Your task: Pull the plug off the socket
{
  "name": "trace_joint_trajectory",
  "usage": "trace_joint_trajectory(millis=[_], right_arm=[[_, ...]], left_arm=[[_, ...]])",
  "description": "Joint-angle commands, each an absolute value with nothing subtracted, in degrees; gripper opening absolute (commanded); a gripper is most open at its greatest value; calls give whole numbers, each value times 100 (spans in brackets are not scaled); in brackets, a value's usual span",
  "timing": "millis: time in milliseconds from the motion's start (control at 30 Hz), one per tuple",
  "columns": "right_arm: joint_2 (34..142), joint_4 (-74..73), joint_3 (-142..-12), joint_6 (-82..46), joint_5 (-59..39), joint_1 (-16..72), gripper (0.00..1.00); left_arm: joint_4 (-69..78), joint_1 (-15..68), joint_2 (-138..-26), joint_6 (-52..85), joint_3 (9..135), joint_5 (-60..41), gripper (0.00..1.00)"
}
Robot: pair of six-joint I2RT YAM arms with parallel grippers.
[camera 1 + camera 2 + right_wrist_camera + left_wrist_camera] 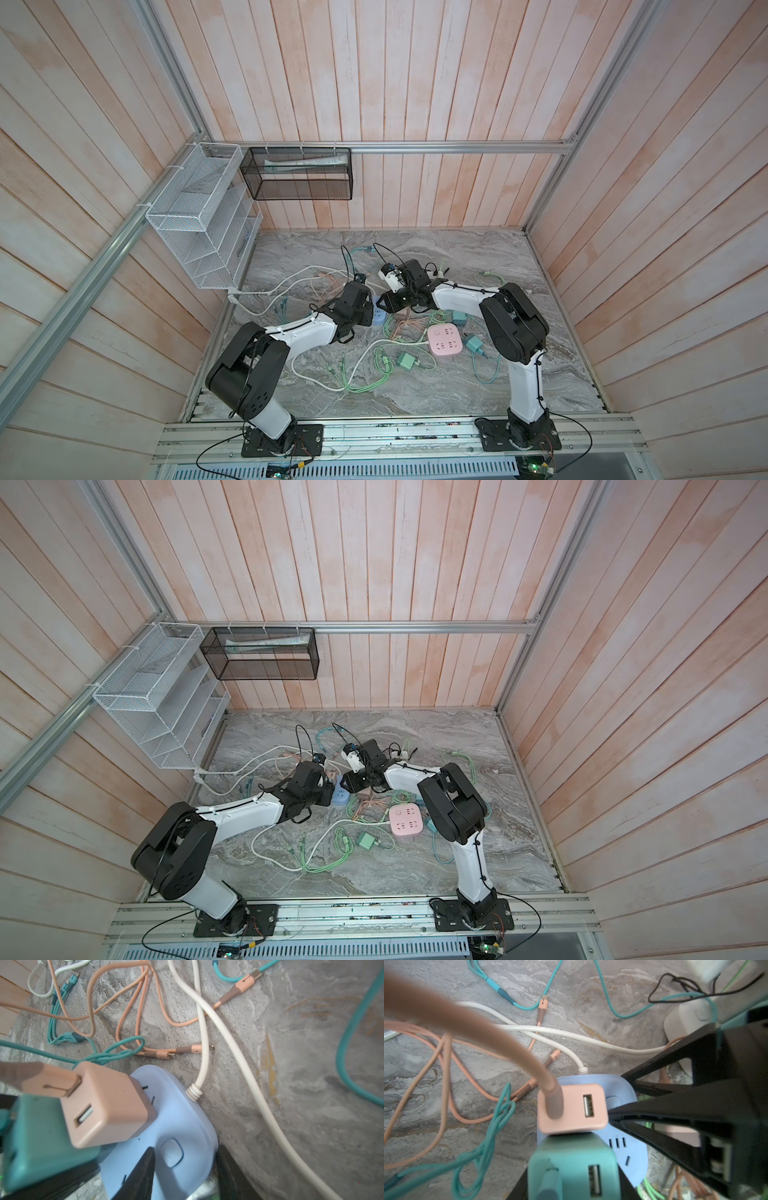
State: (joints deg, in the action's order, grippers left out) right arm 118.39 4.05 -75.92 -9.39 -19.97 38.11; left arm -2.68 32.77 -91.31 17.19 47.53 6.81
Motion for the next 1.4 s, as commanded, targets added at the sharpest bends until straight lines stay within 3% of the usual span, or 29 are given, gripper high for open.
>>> trace_joint_trajectory(millis=[0, 300, 967, 1233, 1367], right_arm=[[12347, 1327, -7346, -800, -1292, 3792, 45], [12310, 1295, -7358, -800, -1296, 3766, 45], [12212, 1186, -7361, -747, -1367, 3701, 46], [12217, 1183, -7366, -756, -1365, 3699, 46], [12212, 1169, -7348, -765, -1354, 3694, 46]], left_arm=[[3, 3210, -8837, 1851, 4644, 423, 27], [-327, 3479, -9015, 1699, 4652, 896, 27], [-349, 2391, -8004, 2620, 3418, 208, 31], [-312, 2259, -8146, 2560, 3457, -158, 50], [-287, 2259, -8121, 2598, 3402, -247, 66]])
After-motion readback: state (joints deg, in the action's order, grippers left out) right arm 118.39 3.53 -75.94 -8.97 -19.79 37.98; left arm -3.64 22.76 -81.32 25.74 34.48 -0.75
